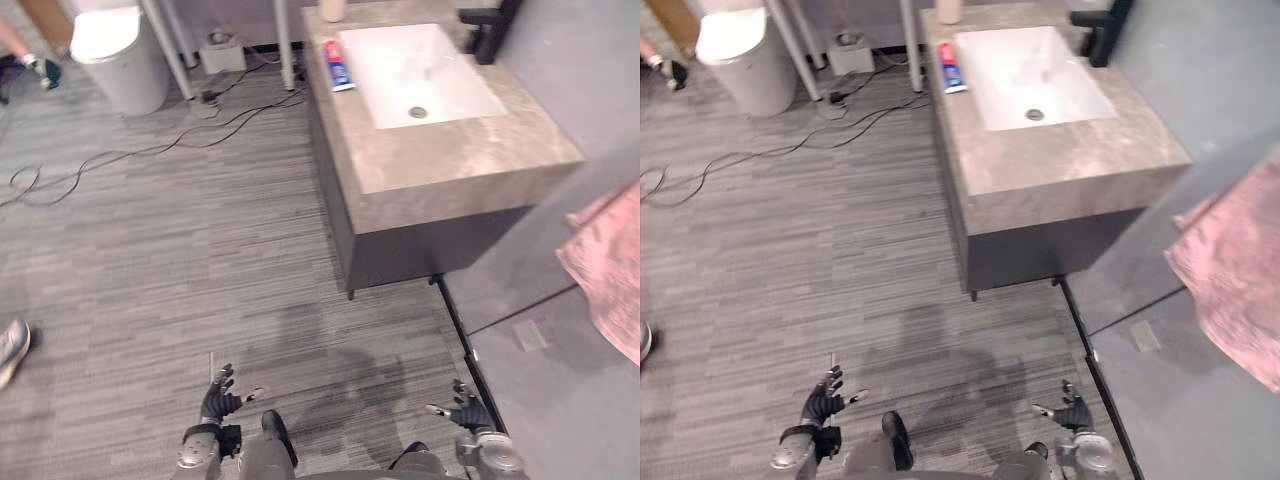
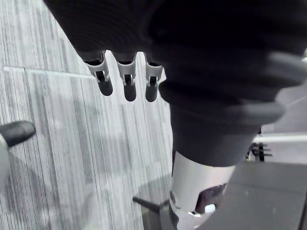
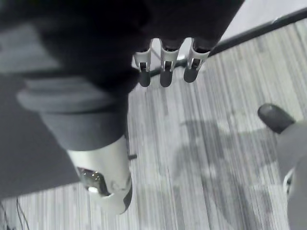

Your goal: Organize washtable

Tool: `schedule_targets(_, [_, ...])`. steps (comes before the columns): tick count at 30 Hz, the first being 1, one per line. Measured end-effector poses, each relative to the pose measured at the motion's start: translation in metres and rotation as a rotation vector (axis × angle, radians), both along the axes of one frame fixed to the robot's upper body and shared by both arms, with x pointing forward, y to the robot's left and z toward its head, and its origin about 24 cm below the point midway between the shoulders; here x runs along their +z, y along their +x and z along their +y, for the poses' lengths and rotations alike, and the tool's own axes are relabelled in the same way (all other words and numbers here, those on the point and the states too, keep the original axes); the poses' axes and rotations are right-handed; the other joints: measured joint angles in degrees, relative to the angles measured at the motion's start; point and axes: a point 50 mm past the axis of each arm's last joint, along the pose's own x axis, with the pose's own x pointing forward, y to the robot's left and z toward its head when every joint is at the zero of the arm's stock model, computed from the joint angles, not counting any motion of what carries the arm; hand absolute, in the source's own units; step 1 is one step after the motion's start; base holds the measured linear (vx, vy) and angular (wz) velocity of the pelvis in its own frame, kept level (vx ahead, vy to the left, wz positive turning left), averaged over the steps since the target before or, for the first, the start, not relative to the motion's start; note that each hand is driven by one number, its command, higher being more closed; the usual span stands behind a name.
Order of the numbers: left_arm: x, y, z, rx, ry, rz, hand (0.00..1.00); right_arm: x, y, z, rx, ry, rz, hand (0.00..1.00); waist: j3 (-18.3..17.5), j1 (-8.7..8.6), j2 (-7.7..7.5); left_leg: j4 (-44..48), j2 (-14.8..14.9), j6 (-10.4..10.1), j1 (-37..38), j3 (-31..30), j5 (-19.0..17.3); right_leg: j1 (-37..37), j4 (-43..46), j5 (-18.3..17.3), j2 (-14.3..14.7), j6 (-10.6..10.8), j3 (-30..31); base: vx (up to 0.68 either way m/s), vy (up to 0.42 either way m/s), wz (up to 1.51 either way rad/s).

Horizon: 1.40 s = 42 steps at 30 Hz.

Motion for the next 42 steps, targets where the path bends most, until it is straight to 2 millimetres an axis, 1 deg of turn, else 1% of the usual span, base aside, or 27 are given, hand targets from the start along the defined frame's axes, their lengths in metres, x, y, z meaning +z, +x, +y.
schedule_targets(1, [-0.001, -0.003, 0.000, -0.001, -0.001, 0.007, 0.00, 0.000, 0.001, 0.002, 0.008, 0.002, 0.000, 0.00, 0.30, 0.22, 0.50, 3.89, -0.68, 0.91, -1.40, -1.12, -2.82, 0.33, 0.82, -0.14, -1.02, 0.18, 1.35, -0.07, 0.514, 0.37])
schedule_targets(3, [-0.003, -0.009, 0.000, -0.003, 0.000, 0.026, 0.00, 0.000, 0.002, 0.004, 0.020, 0.006, 0.000, 0.00, 0.78, -0.34, 0.04, 6.08, -4.26, 2.65, -2.61, -3.16, -6.07, -2.25, 5.83, -8.12, -2.71, -2.68, 10.68, -0.09, 0.414, 0.70])
schedule_targets(4, [-0.004, -0.011, -0.003, -0.017, -0.002, 0.033, 0.00, -0.001, -0.001, 0.003, 0.019, 0.007, 0.010, 0.00, 1.34, -0.97, -0.39, 5.65, -7.00, 3.57, -2.26, -4.73, -6.58, -5.29, 10.13, -15.24, -1.23, -9.01, 21.87, -0.04, 0.162, 1.26])
schedule_targets(5, [-0.005, -0.013, -0.001, -0.023, 0.007, 0.042, 0.00, -0.004, -0.008, 0.005, 0.027, 0.021, 0.029, 0.00, 1.66, -1.88, -1.65, 5.14, -10.77, 4.57, -1.87, -6.69, -6.99, -5.77, 13.11, -21.00, 0.59, -13.24, 30.89, 0.03, 0.158, 1.36])
schedule_targets(6, [-0.005, -0.014, 0.000, -0.024, 0.012, 0.044, 0.00, -0.005, -0.012, 0.006, 0.027, 0.027, 0.040, 0.00, 1.74, -2.09, -2.41, 4.80, -12.29, 5.46, -1.54, -7.24, -7.15, -5.86, 15.12, -22.71, 0.66, -13.85, 33.26, 0.09, 0.124, 1.13])
schedule_targets(7, [-0.004, -0.013, 0.003, -0.020, 0.019, 0.042, 0.00, -0.007, -0.013, 0.008, 0.028, 0.037, 0.049, 0.00, 2.69, -1.53, -3.24, 4.30, -13.77, 6.78, -0.60, -8.20, -6.69, -7.82, 19.65, -24.42, 1.53, -11.24, 35.06, 0.11, 0.074, 0.60])
schedule_targets(8, [-0.004, -0.016, 0.007, -0.012, 0.027, 0.057, 0.00, -0.005, -0.006, 0.012, 0.030, 0.052, 0.028, 0.00, 3.20, -1.46, -3.45, 3.37, -14.09, 7.36, 0.15, -9.14, -6.47, -10.75, 23.31, -26.19, 4.50, -8.66, 34.23, 0.10, 0.023, 0.36])
schedule_targets(12, [-0.002, -0.007, 0.003, -0.035, 0.026, 0.037, 0.00, -0.006, -0.009, 0.015, 0.036, 0.065, 0.030, 0.00, 4.68, -2.37, -2.69, -3.37, -14.41, 7.38, 6.95, -12.60, -6.42, -18.34, 23.44, -25.68, 13.36, -6.44, 28.82, 0.16, -0.014, 0.37])
schedule_targets(14, [-0.002, -0.004, -0.001, -0.054, 0.022, 0.032, 0.00, -0.008, -0.016, 0.014, 0.028, 0.065, 0.047, 0.00, 4.66, -3.45, -2.69, -5.32, -14.61, 6.69, 8.68, -14.63, -6.14, -20.76, 20.67, -23.45, 15.20, -5.82, 29.83, 0.29, -0.047, 0.74])
schedule_targets(15, [-0.001, 0.001, -0.004, -0.070, 0.020, 0.024, 0.00, -0.010, -0.026, 0.013, 0.003, 0.075, 0.054, 0.00, 4.25, -4.16, -3.37, -6.87, -15.31, 5.34, 10.09, -15.95, -6.05, -21.79, 19.65, -20.68, 15.42, -6.43, 32.75, 0.30, -0.061, 0.97])
schedule_targets(17, [-0.001, 0.003, -0.005, -0.070, 0.019, 0.016, 0.00, -0.011, -0.034, 0.013, -0.016, 0.085, 0.065, 0.00, 3.95, -4.47, -3.79, -6.83, -15.50, 2.79, 11.76, -16.68, -7.41, -21.53, 20.71, -18.69, 15.39, -7.88, 34.02, 0.36, -0.127, 0.64])
schedule_targets(18, [-0.001, 0.002, -0.004, -0.062, 0.020, 0.020, 0.00, -0.011, -0.036, 0.012, -0.015, 0.087, 0.071, 0.00, 3.79, -4.44, -3.68, -6.50, -14.87, 0.29, 13.84, -16.90, -8.57, -19.95, 20.76, -17.72, 16.45, -9.22, 34.45, 0.50, -0.174, 0.30])
schedule_targets(19, [-0.002, 0.001, -0.003, -0.060, 0.019, 0.025, 0.00, -0.010, -0.035, 0.012, -0.014, 0.086, 0.065, 0.00, 3.69, -4.45, -3.67, -5.08, -14.00, -0.81, 14.29, -16.61, -8.64, -18.59, 20.32, -17.08, 16.96, -9.59, 34.40, 0.53, -0.165, 0.22])
schedule_targets(21, [-0.003, -0.001, -0.005, -0.056, 0.011, 0.029, 0.00, -0.009, -0.033, 0.011, -0.017, 0.084, 0.056, 0.00, 3.87, -4.36, -2.66, 0.77, -11.64, -3.47, 12.94, -13.87, -6.83, -16.09, 20.58, -17.38, 17.64, -10.89, 33.25, 0.46, -0.150, 0.13])
schedule_targets(22, [-0.002, 0.001, -0.010, -0.052, -0.003, 0.018, 0.00, -0.008, -0.033, 0.009, -0.026, 0.080, 0.049, 0.00, 3.88, -4.34, -2.43, 2.49, -11.32, -3.15, 13.59, -12.40, -3.57, -16.03, 23.84, -17.34, 16.91, -11.32, 33.38, 0.48, -0.233, -0.19])
schedule_targets(23, [-0.003, 0.003, -0.015, -0.029, -0.029, 0.007, 0.00, -0.005, -0.032, 0.000, -0.046, 0.066, 0.036, 0.00, 4.01, -4.32, -0.97, 4.69, -9.99, -2.30, 14.58, -11.29, -2.38, -20.07, 29.43, -19.24, 18.73, -11.26, 33.86, 0.40, -0.245, -0.33])
schedule_targets(24, [-0.004, 0.002, -0.017, -0.002, -0.047, 0.002, 0.00, -0.003, -0.031, -0.005, -0.062, 0.056, 0.023, 0.00, 3.65, -4.15, 1.71, 9.96, -6.69, -3.24, 13.72, -10.17, -3.50, -16.40, 12.46, -16.42, 22.59, -13.05, 34.28, 0.23, -0.230, -0.28])
schedule_targets(25, [-0.005, 0.004, -0.021, 0.010, -0.063, 0.004, 0.00, -0.001, -0.030, -0.010, -0.079, 0.045, 0.019, 0.00, 4.63, -4.98, 2.96, 12.78, -4.99, -2.88, 13.36, -9.45, -5.46, -13.47, 10.64, -11.43, 24.20, -14.09, 33.90, 0.25, -0.129, -0.26])
schedule_targets(26, [-0.004, 0.007, -0.021, 0.006, -0.062, -0.008, 0.00, 0.000, -0.029, -0.012, -0.091, 0.034, 0.009, 0.00, 4.04, -5.05, 2.71, 13.41, -5.16, -0.94, 12.57, -8.96, -6.65, -11.41, 9.15, -12.03, 24.54, -14.52, 36.02, 0.34, -0.089, -0.25])
schedule_targets(29, [-0.002, 0.008, -0.016, 0.030, -0.056, -0.020, 0.00, 0.000, -0.026, -0.011, -0.091, 0.038, 0.001, 0.00, 4.77, -4.34, -0.16, 12.79, -8.02, 1.15, 8.12, -6.95, -7.96, -4.24, 2.83, -12.36, 23.72, -14.98, 41.63, 0.44, -0.036, -0.59])
schedule_targets(31, [-0.001, 0.008, -0.016, 0.029, -0.058, -0.022, 0.00, -0.003, -0.032, -0.012, -0.097, 0.039, 0.032, 0.00, 4.65, -3.03, -0.74, 6.04, -9.89, 0.45, 3.76, -9.11, -7.57, -2.16, 0.85, -12.44, 23.03, -15.09, 44.99, 0.37, 0.071, -1.02])
schedule_targets(32, [-0.001, 0.008, -0.016, 0.030, -0.056, -0.023, 0.00, -0.004, -0.031, -0.011, -0.094, 0.040, 0.035, 0.00, 4.65, -2.45, -0.65, -0.91, -10.72, -1.66, 1.17, -11.15, -5.88, -1.31, 0.08, -12.59, 22.94, -14.85, 47.28, 0.35, 0.122, -1.18])
schedule_targets(35, [-0.004, 0.001, -0.016, 0.034, -0.059, -0.003, 0.00, -0.005, -0.034, -0.010, -0.097, 0.042, 0.044, 0.00, 4.23, -2.45, 0.18, -14.15, -10.76, -3.32, -1.34, -18.40, -0.19, 1.36, -1.15, -15.38, 23.27, -11.85, 52.09, 0.40, 0.248, -1.23])
schedule_targets(37, [-0.009, -0.013, -0.017, 0.046, -0.063, 0.032, 0.00, -0.006, -0.040, -0.009, -0.091, 0.038, 0.059, 0.00, 2.26, -1.96, 0.76, -9.92, -9.87, -1.29, -1.90, -18.37, 2.95, 2.13, 1.99, -20.13, 22.98, -10.15, 56.31, 0.42, 0.373, -1.25])
schedule_targets(39, [-0.009, -0.019, -0.016, 0.049, -0.059, 0.041, 0.00, -0.007, -0.048, 0.001, -0.066, 0.051, 0.065, 0.00, -0.29, -1.47, -2.14, -5.57, -10.43, -0.41, -0.94, -12.20, 2.93, 0.56, 8.73, -23.48, 20.04, -7.83, 59.30, 0.46, 0.374, -1.09])
schedule_targets(40, [-0.008, -0.019, -0.015, 0.046, -0.055, 0.038, 0.00, -0.007, -0.048, 0.005, -0.052, 0.058, 0.062, 0.00, -0.68, -1.43, -2.85, -5.74, -10.89, 0.63, -0.26, -11.12, 2.28, -0.96, 11.91, -23.50, 19.49, -7.57, 59.24, 0.41, 0.316, -0.88])
schedule_targets(42, [-0.005, -0.016, -0.013, 0.022, -0.042, 0.023, 0.00, -0.005, -0.045, 0.015, -0.043, 0.077, 0.043, 0.00, -0.66, -1.76, -3.63, -6.49, -11.70, 3.17, 2.68, -8.87, 0.67, -6.61, 25.14, -20.62, 19.12, -2.54, 58.75, 0.39, 0.335, -0.58])
